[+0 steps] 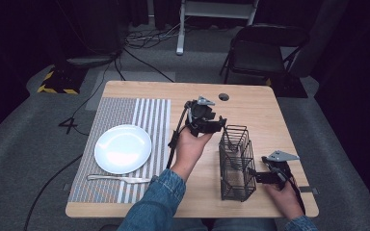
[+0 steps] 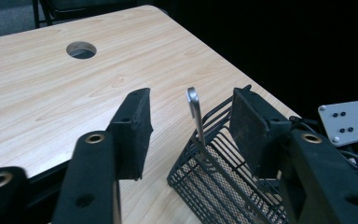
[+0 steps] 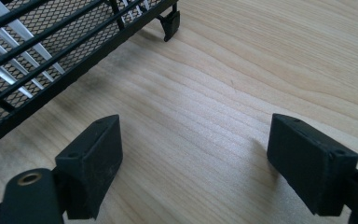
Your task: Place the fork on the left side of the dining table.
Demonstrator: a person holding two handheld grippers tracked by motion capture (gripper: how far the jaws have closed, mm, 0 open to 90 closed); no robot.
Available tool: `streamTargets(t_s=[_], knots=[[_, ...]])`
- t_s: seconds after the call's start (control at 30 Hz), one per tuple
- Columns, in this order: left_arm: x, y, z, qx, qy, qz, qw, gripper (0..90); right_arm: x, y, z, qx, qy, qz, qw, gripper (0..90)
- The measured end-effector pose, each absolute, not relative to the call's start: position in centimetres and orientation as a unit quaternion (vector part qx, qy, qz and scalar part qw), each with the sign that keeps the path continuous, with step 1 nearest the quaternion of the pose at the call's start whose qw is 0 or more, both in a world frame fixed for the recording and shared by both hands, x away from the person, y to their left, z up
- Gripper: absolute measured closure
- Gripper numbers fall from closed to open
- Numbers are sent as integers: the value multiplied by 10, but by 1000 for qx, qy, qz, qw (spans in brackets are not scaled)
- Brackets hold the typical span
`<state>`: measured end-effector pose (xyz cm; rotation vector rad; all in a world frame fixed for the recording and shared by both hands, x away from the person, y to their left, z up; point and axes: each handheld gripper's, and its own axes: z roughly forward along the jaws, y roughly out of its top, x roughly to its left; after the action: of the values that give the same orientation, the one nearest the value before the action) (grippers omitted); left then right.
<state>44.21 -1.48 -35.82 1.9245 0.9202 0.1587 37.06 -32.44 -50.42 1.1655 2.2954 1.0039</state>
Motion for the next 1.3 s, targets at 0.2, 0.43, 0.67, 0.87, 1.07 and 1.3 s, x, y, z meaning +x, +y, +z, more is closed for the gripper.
streamTargets(t_s=[0.2,0.43,0.67,0.87,1.07,1.3], knots=[[446,-21,-362,792,373,61,479,665,371,-324,-504,414,816,357,188,181],[447,-16,-360,780,384,25,494,831,371,-324,-504,414,816,357,188,181],[435,-19,-345,784,362,47,501,858,371,-324,-504,415,816,357,188,180],[428,-16,-325,787,350,63,504,859,371,-324,-504,414,816,357,188,181],[422,-9,-308,790,343,65,505,859,371,-324,-504,414,816,357,188,181],[413,2,-284,789,331,77,512,859,371,-324,-504,415,816,357,188,180]])
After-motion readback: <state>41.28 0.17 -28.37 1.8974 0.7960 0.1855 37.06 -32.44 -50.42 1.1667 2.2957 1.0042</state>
